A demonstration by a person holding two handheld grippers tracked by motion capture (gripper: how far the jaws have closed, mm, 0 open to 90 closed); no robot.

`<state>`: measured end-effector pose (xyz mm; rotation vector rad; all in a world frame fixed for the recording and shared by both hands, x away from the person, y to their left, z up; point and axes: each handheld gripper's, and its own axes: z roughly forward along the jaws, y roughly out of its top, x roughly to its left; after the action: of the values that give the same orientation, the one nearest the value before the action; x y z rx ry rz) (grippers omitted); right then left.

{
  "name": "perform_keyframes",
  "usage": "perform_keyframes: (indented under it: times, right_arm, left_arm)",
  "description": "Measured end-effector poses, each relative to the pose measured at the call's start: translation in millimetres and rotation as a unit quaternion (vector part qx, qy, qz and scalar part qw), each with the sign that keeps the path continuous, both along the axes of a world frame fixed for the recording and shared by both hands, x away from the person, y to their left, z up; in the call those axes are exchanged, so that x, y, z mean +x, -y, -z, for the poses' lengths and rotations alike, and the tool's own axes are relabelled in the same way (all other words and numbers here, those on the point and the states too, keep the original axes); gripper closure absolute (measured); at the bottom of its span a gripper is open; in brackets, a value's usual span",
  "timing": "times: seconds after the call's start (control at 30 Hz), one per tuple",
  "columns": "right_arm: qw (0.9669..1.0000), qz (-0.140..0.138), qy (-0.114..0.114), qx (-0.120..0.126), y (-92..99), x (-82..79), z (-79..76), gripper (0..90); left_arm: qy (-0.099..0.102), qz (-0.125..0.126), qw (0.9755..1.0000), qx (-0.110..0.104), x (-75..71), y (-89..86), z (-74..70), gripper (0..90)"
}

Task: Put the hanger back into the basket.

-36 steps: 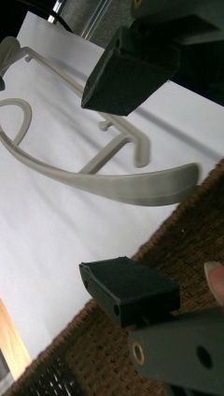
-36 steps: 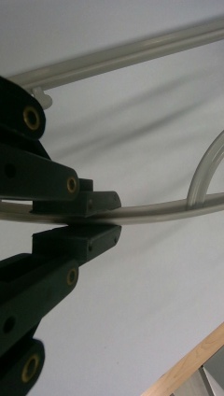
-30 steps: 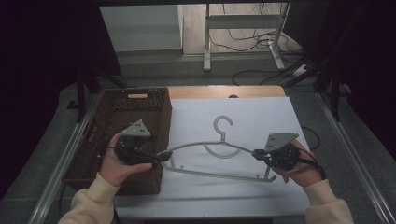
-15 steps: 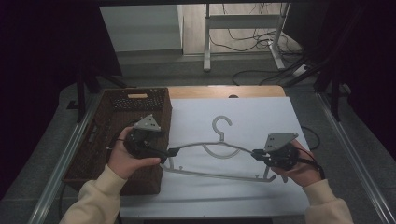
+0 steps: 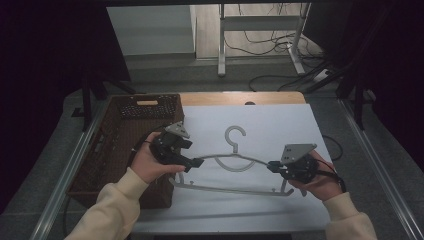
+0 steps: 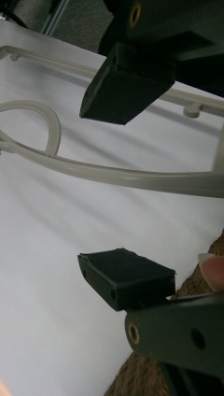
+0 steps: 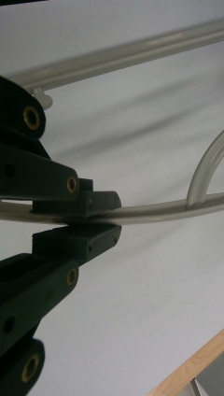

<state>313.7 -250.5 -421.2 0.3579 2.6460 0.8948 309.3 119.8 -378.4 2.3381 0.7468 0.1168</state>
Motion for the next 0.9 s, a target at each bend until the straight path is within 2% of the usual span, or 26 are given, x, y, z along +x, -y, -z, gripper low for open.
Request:
perform_keyframes:
  times: [0.03,0.1,0.23,0.27,0.33,0.37,0.43,0.5,0.53,0.63,0.9]
  right_arm:
    - [1.0,0.0,0.001,0.001,-1.1,-0.7,0.1,82.7]
    - [1.0,-0.001,0.002,-0.001,-1.3,-0.8,-0.2,82.6]
    - [0.9999,-0.009,0.004,-0.004,-4.3,-2.7,-1.3,82.6]
    - [0.9999,-0.009,0.004,-0.004,-4.3,-2.7,-1.3,82.6]
    - [0.9999,-0.009,0.005,-0.002,-5.9,-3.7,-2.1,82.6]
    - [0.9999,-0.011,0.008,-0.004,-7.6,-4.7,-2.9,82.6]
    - [0.9998,-0.014,0.01,-0.006,-8.2,-4.9,-3.3,82.6]
    - [0.9998,-0.016,0.01,-0.007,-10.9,-6.3,-3.6,82.5]
    - [0.9998,-0.016,0.01,-0.007,-10.9,-6.3,-3.6,82.5]
    - [0.9998,-0.018,0.008,-0.006,-13.3,-6.7,-2.4,82.4]
    - [0.9998,-0.017,0.005,0.008,-10.5,-4.7,-2.4,81.2]
  left_arm:
    - [-0.004,0.003,1.0,0.004,0.9,1.9,1.1,30.6]
    - [-0.009,0.011,0.9998,0.016,2.1,5.5,2.8,31.7]
    - [-0.019,0.025,0.9988,0.038,1.9,13.4,7.4,42.6]
    - [-0.022,0.029,0.9983,0.045,1.9,15.4,8.7,42.6]
    - [-0.023,0.042,0.9967,0.066,1.4,19.5,10.8,47.6]
    - [-0.02,0.05,0.9948,0.086,0.6,23.4,12.7,52.6]
    - [-0.019,0.053,0.9943,0.09,0.4,24.8,13.4,55.9]
    - [-0.017,0.055,0.9938,0.095,0.0,26.7,13.9,66.7]
    - [-0.015,0.056,0.9935,0.098,-0.1,27.3,14.0,66.7]
    - [-0.013,0.051,0.9936,0.1,0.3,27.9,14.3,76.8]
    - [0.006,0.072,0.994,0.082,-8.1,24.9,7.2,80.1]
